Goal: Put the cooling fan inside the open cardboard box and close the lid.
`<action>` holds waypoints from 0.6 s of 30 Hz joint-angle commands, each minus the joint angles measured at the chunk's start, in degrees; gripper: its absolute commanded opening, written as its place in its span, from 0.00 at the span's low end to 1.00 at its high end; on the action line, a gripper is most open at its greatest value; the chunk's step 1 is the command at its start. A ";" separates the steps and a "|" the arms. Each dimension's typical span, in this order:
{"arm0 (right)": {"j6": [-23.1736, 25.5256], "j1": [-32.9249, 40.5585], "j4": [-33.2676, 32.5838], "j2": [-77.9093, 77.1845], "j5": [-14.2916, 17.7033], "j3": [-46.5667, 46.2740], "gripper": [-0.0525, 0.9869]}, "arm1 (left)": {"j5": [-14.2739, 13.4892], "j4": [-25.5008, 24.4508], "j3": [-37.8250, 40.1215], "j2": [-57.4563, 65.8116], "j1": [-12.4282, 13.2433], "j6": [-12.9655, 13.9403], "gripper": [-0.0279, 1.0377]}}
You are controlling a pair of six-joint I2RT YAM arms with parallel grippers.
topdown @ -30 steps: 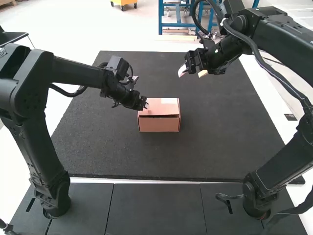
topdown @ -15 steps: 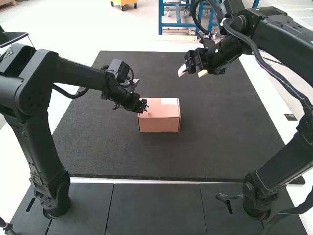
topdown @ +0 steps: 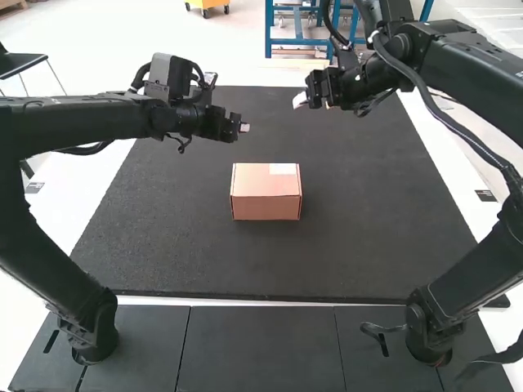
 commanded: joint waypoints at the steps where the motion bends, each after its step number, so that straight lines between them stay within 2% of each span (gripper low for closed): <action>1: 0.20 -0.28 1.28 -4.26 1.67 -2.49 0.92 | -1.49 0.47 -4.85 -3.46 0.62 -1.04 0.93; 4: 0.20 -0.81 6.02 -7.51 3.60 -7.77 0.92 | -2.20 5.48 -10.74 -8.39 1.24 -1.30 0.93; 6: 0.72 -1.69 11.65 -10.76 4.74 -12.51 0.93 | -2.11 10.32 -15.14 -11.73 1.59 -2.80 0.93; 7: 1.60 -2.22 14.99 -12.43 5.45 -14.89 0.93 | -2.11 12.08 -17.24 -13.66 1.85 -3.24 0.93; 9: 6.79 -3.36 22.11 -15.95 5.98 -19.54 0.93 | -2.20 14.80 -20.94 -17.35 2.21 -3.59 0.93; 10: 7.49 -4.06 23.95 -17.53 8.08 -21.74 0.92 | -2.11 15.59 -22.43 -19.02 2.38 -4.38 0.93; 11: 7.93 -4.68 25.80 -18.94 8.79 -23.85 0.92 | -2.11 15.86 -24.01 -20.60 2.47 -4.38 0.93; 14: 8.98 -6.79 28.44 -21.93 8.96 -28.95 0.92 | -1.93 16.82 -28.41 -24.47 2.82 -4.38 0.93; 18: 10.13 -10.22 30.55 -23.77 11.69 -35.19 0.92 | -1.85 18.40 -33.59 -27.99 4.49 -4.03 0.93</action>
